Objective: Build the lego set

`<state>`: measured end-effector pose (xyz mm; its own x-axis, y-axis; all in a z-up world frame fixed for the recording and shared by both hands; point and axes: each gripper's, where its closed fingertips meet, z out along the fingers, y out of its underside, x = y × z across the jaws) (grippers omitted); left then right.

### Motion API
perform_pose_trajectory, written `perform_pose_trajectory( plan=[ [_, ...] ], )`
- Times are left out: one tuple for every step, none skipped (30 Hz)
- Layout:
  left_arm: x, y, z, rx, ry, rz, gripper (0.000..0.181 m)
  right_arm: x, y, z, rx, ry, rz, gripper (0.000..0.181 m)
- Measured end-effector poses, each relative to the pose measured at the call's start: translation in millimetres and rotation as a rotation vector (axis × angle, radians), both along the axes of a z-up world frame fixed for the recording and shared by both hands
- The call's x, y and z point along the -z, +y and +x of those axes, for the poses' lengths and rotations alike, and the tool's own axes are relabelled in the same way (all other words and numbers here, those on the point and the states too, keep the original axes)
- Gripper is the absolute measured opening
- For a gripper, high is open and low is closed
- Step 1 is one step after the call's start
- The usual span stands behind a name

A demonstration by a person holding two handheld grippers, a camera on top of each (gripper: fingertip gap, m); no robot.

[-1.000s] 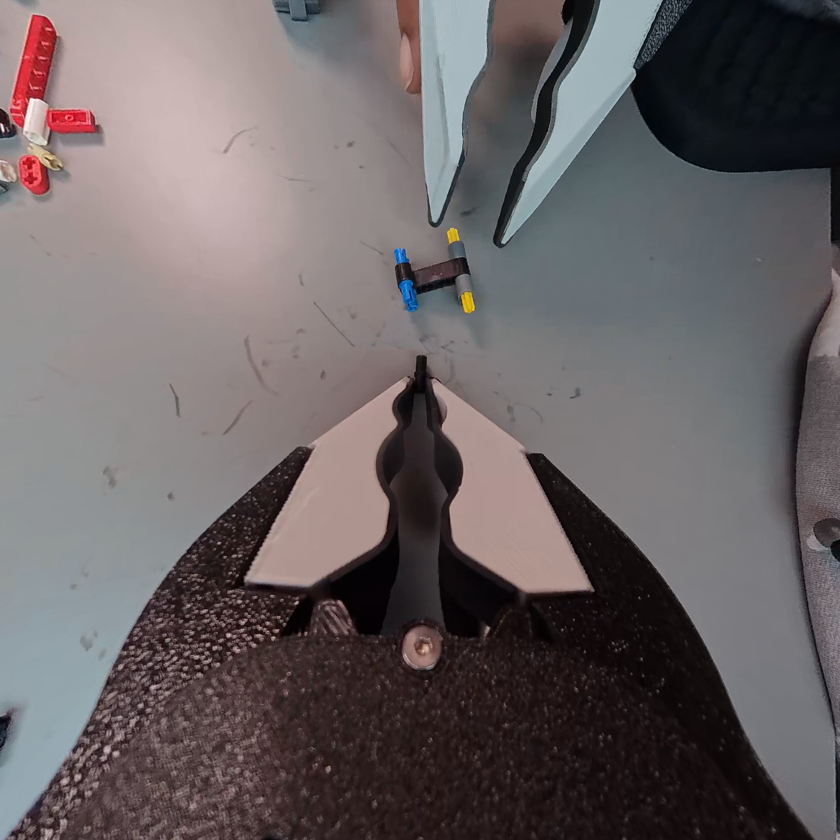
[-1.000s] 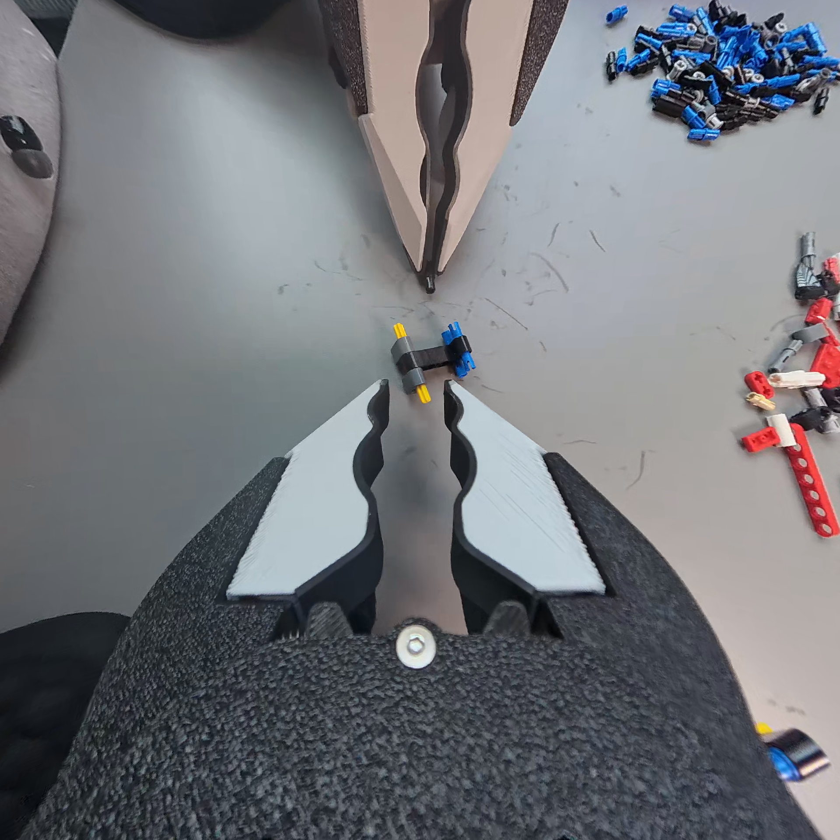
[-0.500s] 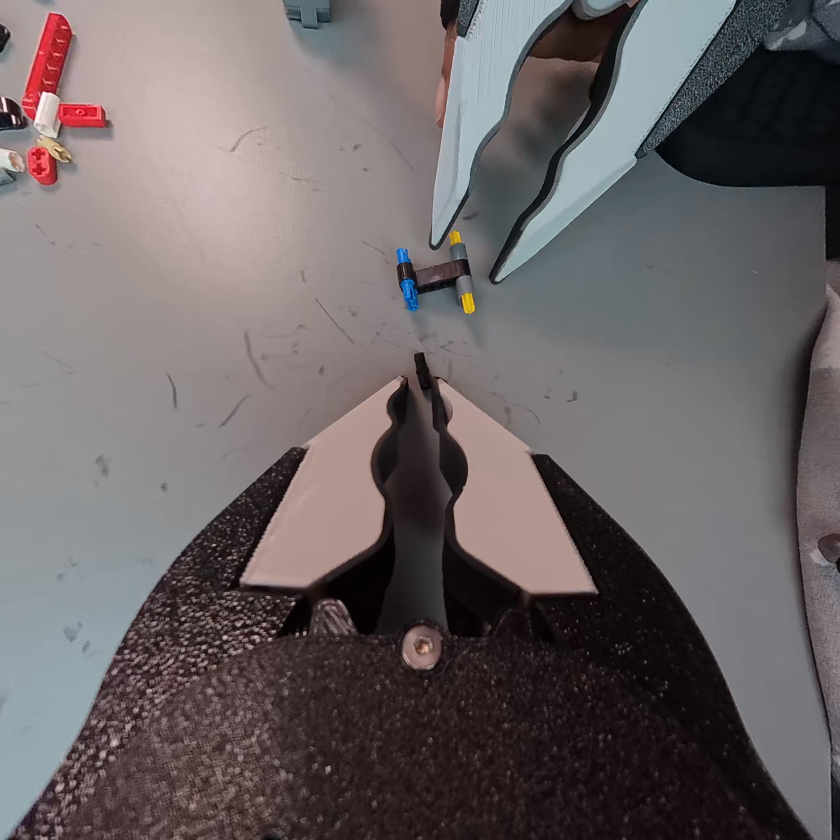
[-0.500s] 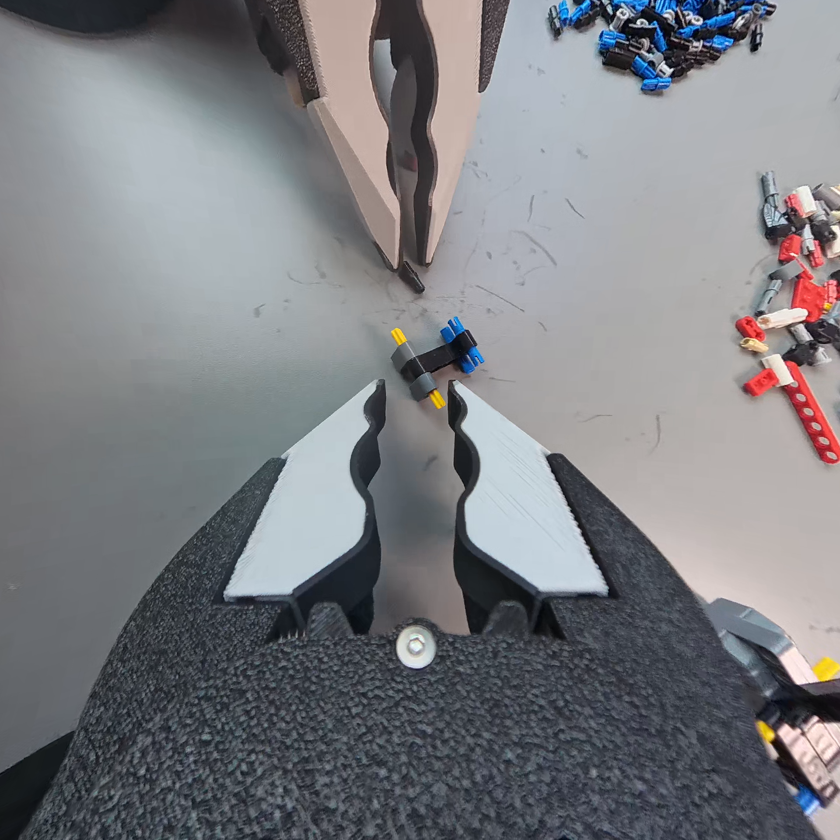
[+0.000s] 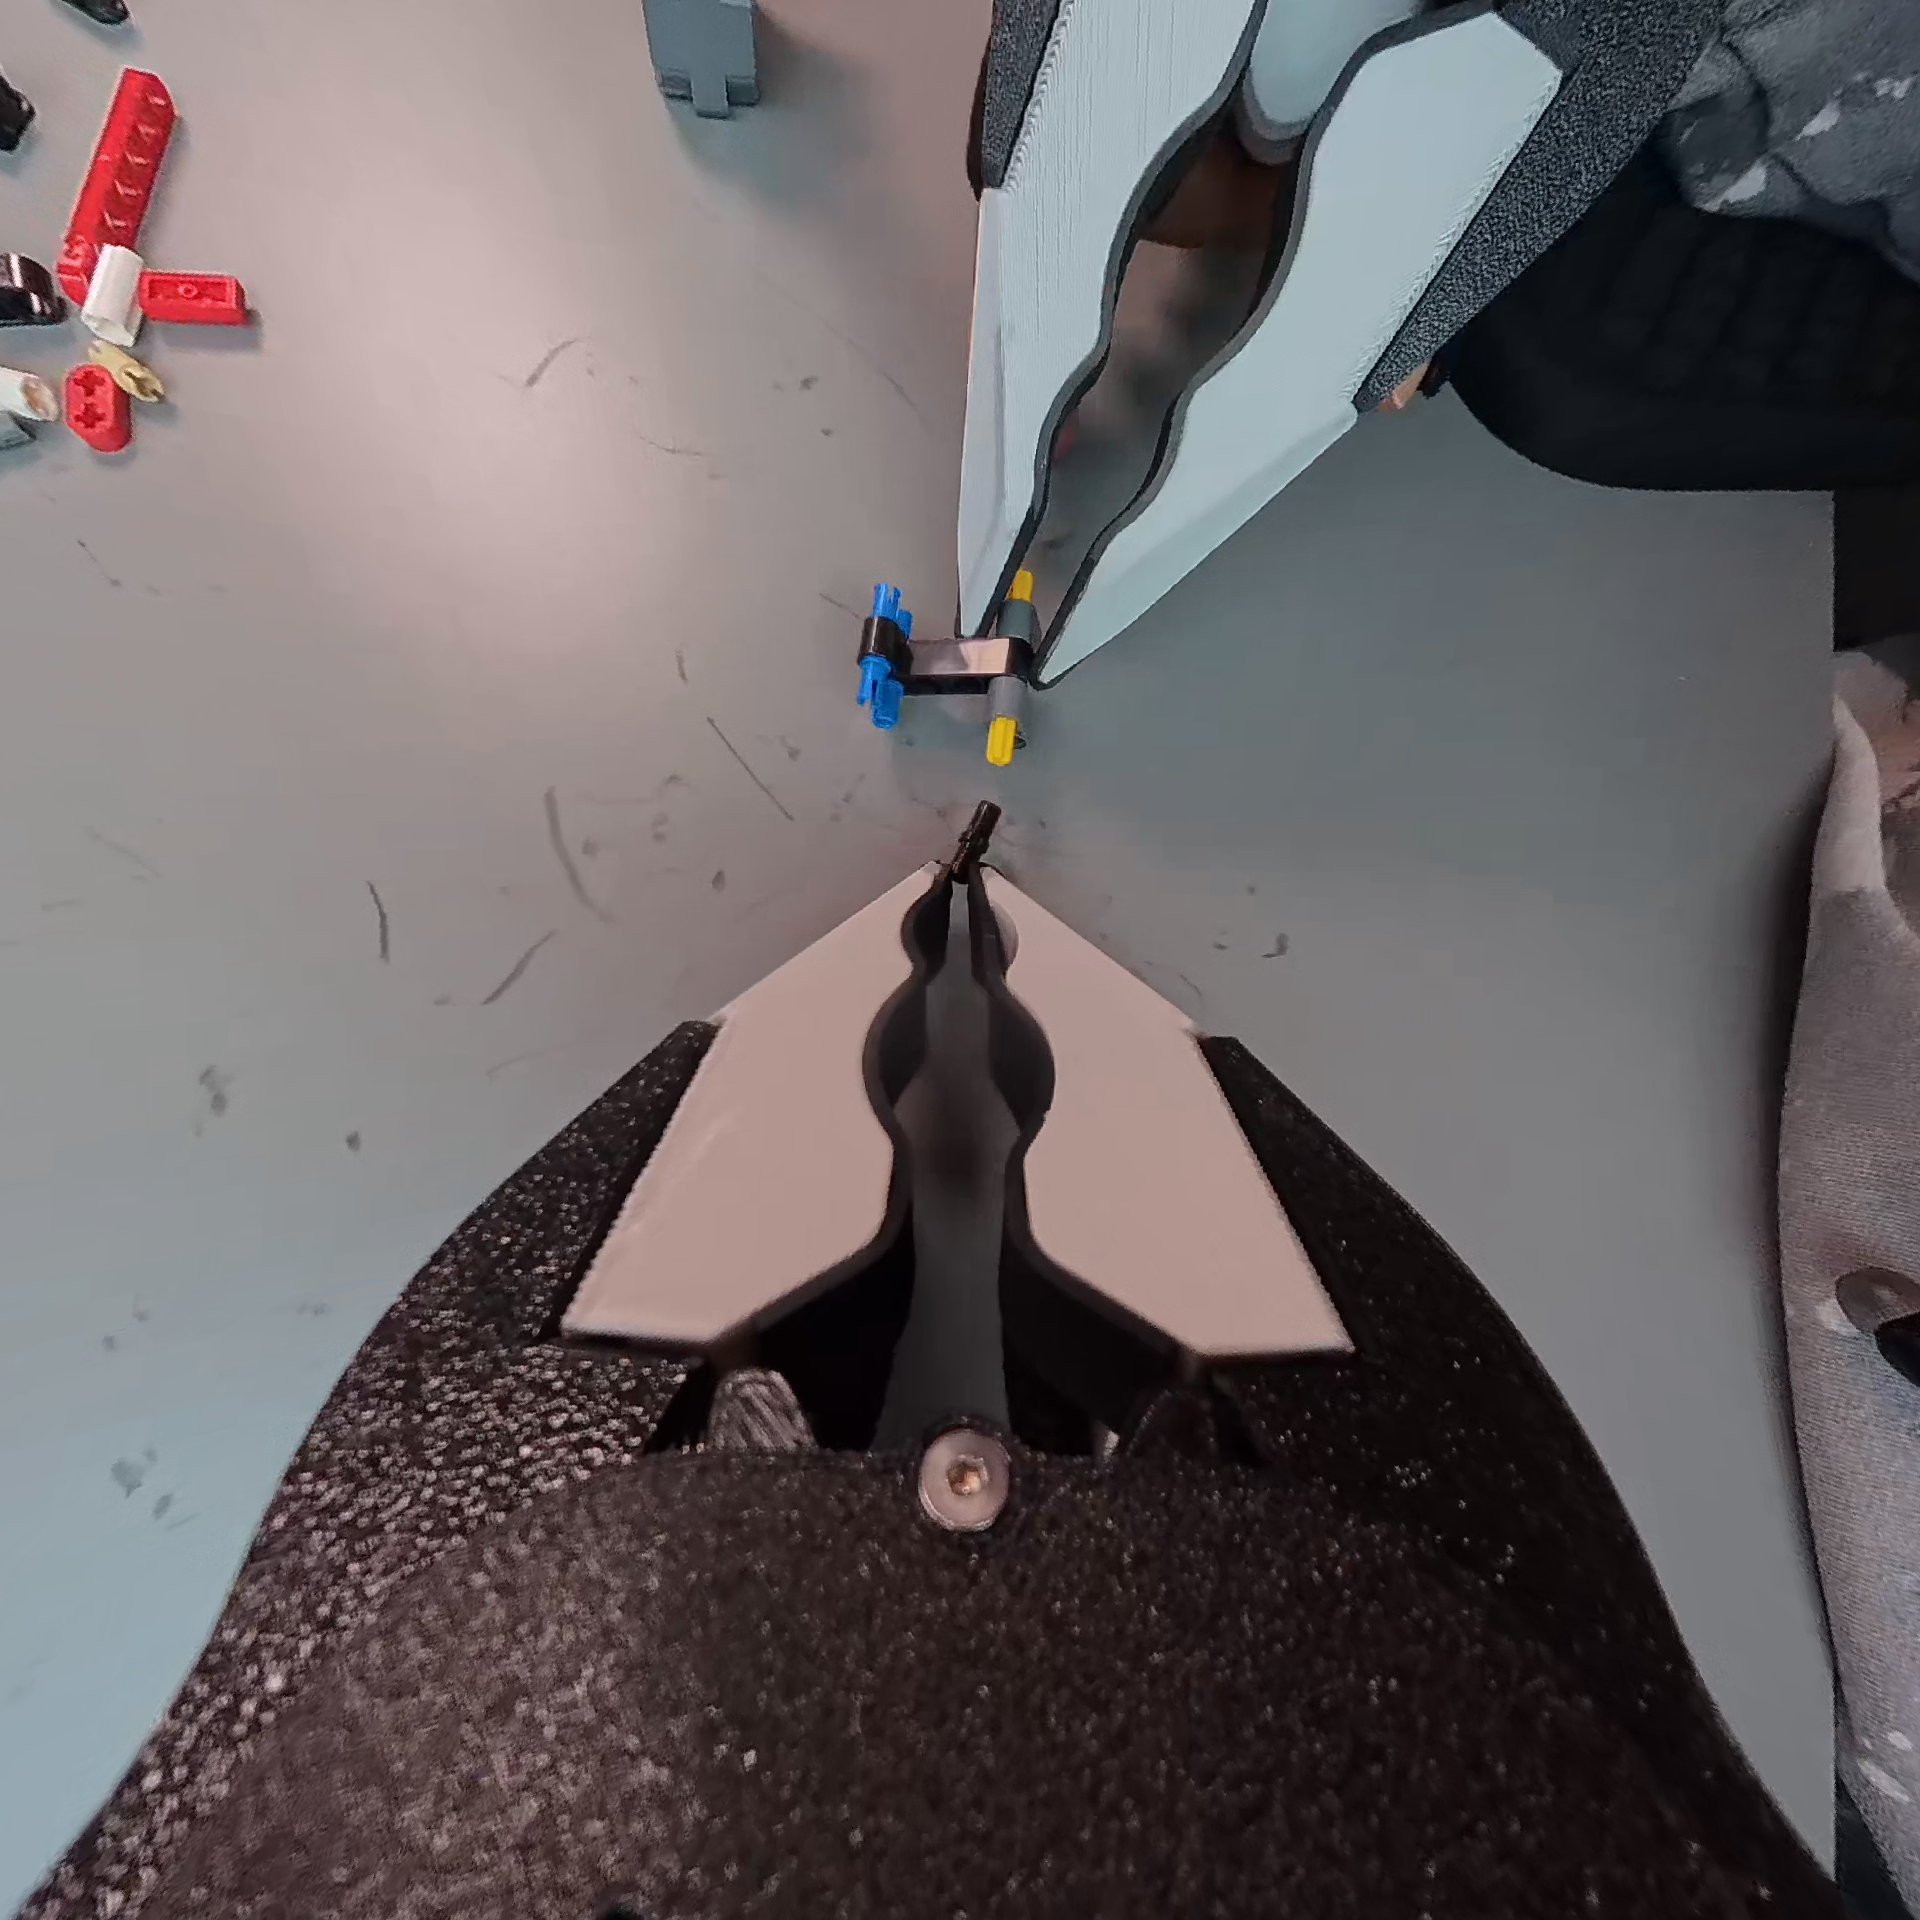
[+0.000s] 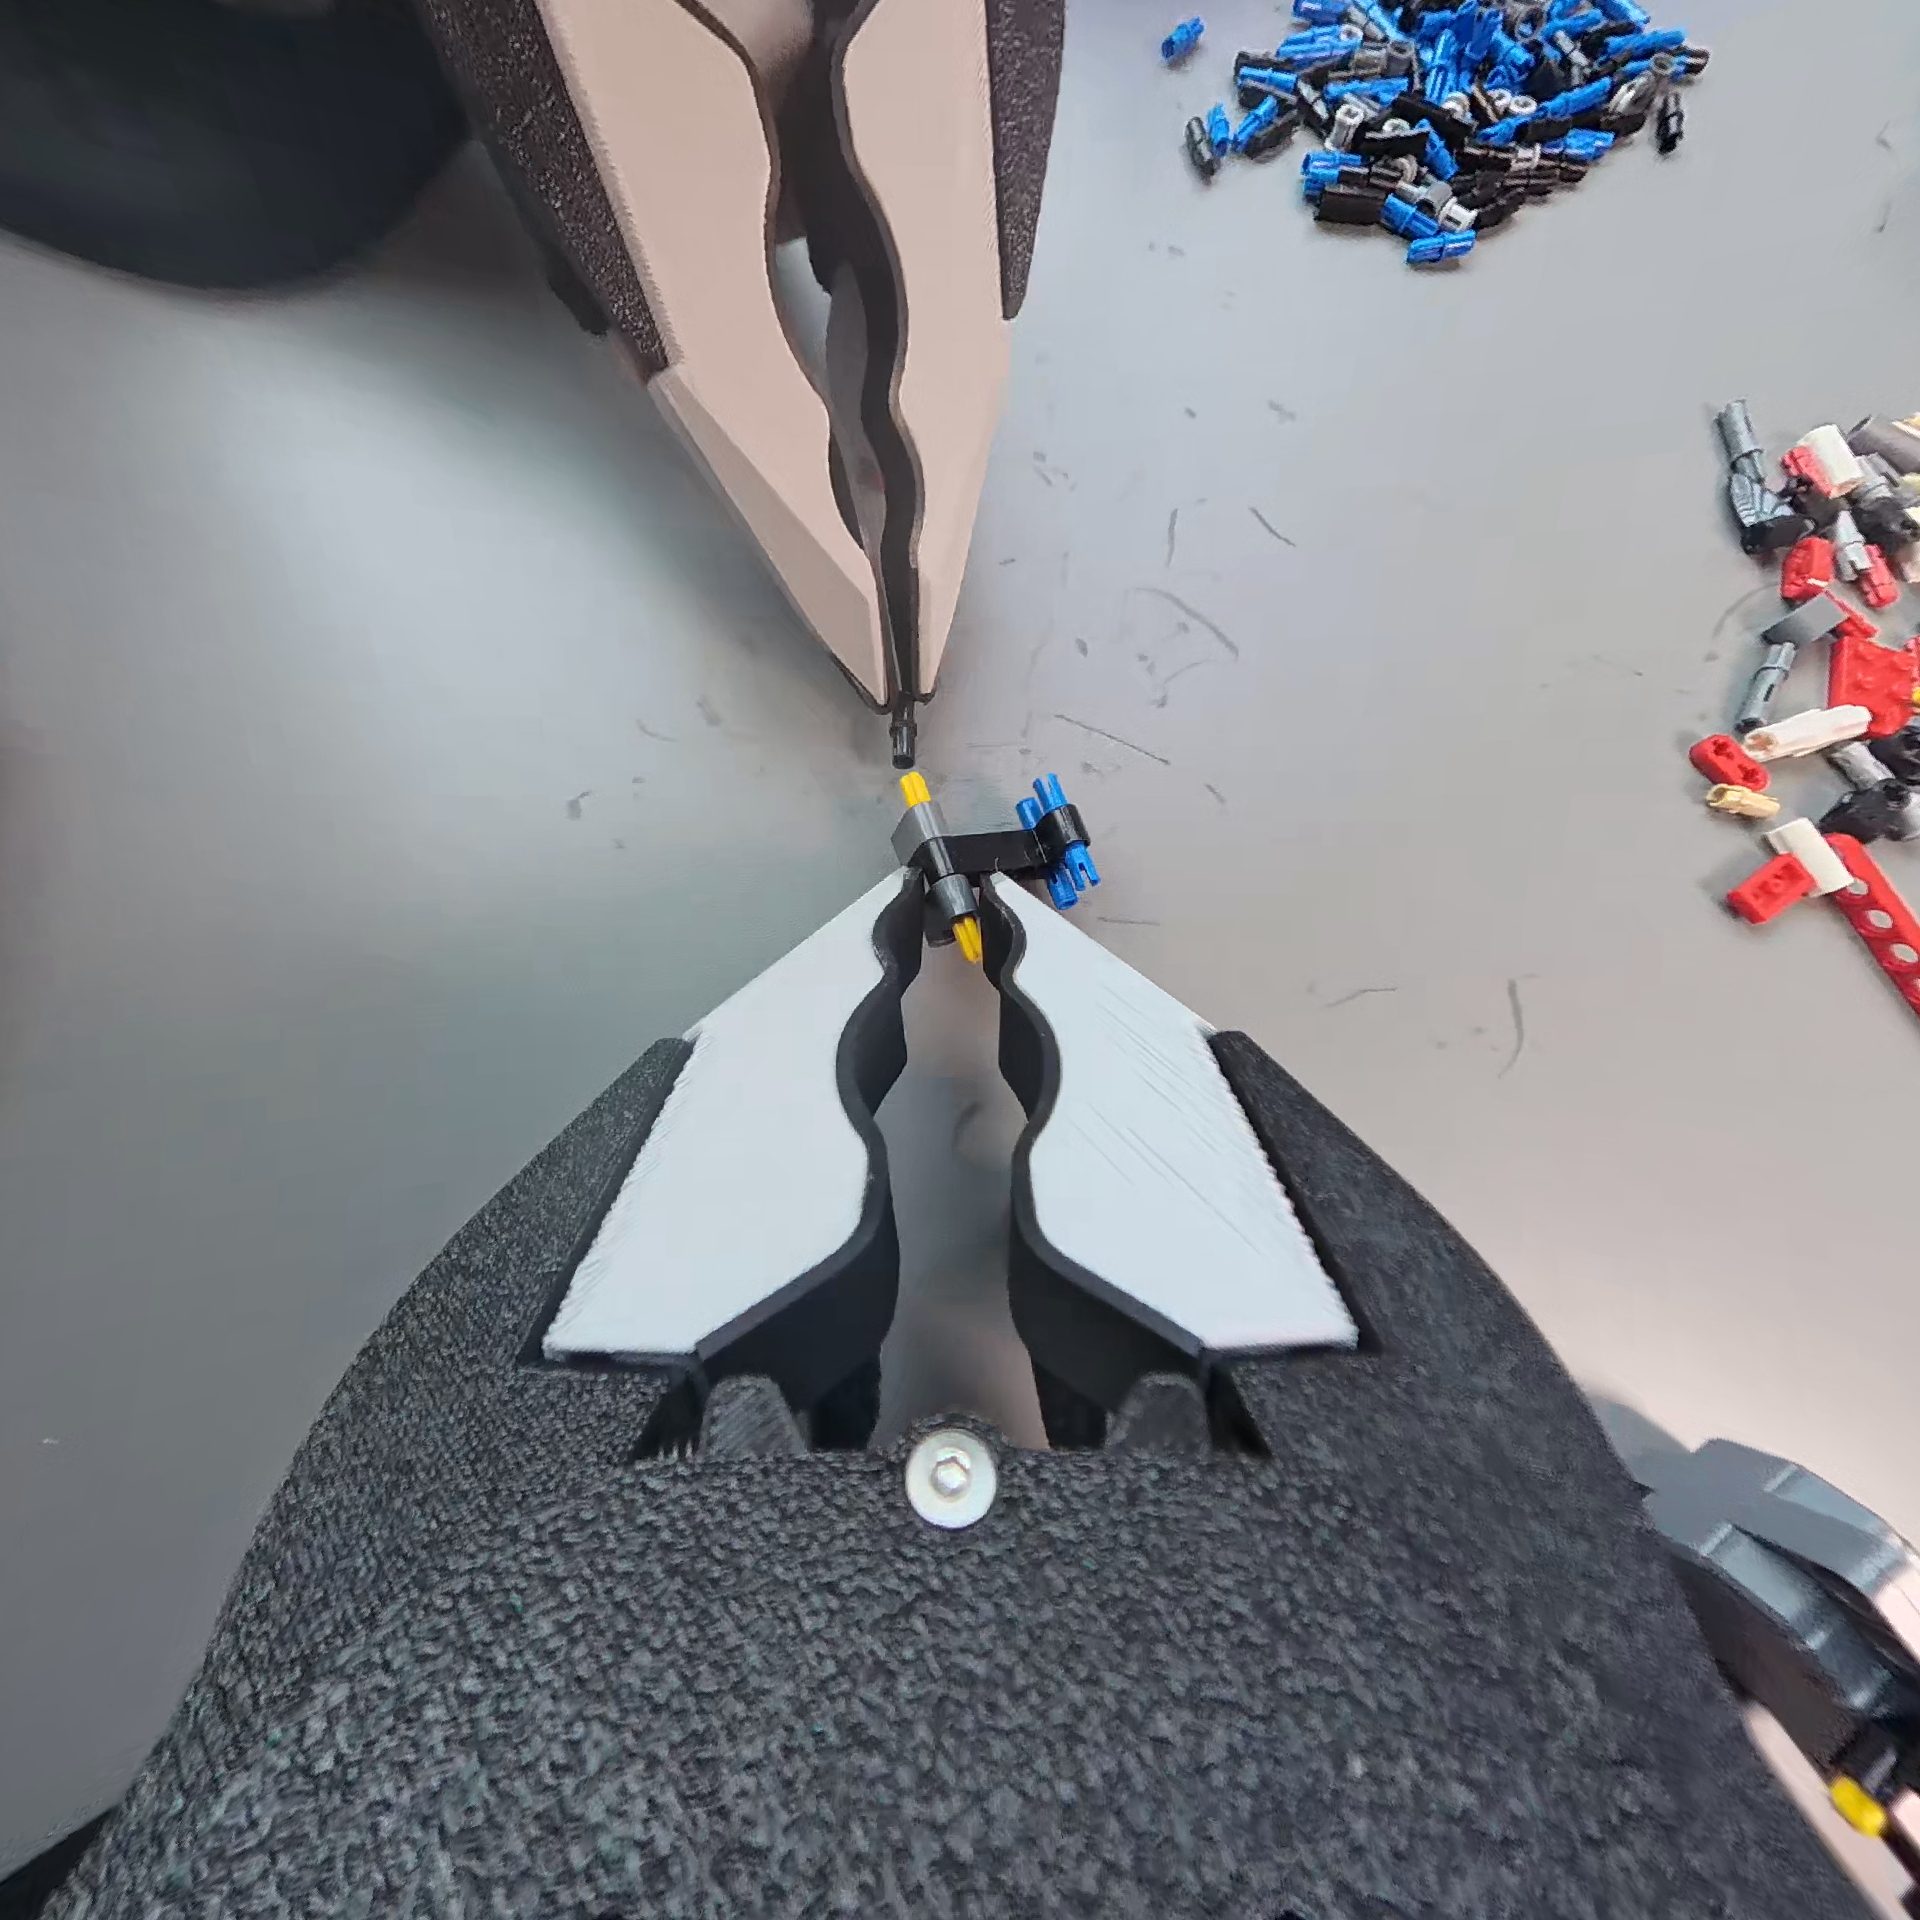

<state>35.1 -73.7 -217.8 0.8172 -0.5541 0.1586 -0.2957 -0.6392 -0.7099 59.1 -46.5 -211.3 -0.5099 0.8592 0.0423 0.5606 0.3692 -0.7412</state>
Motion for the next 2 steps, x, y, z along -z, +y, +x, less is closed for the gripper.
perform_pose_trajectory(
  plan=[
    [-1.1, -0.7, 0.4, 0.002, -0.008, 0.000, 0.003, -1.6, 0.4, -0.6, 0.009, 0.005, -0.013, 0.010],
    [-1.9, -1.3, 1.1, 0.004, -0.018, -0.003, 0.003, -2.2, 1.1, -1.2, 0.020, 0.004, -0.021, 0.010]
  ],
)
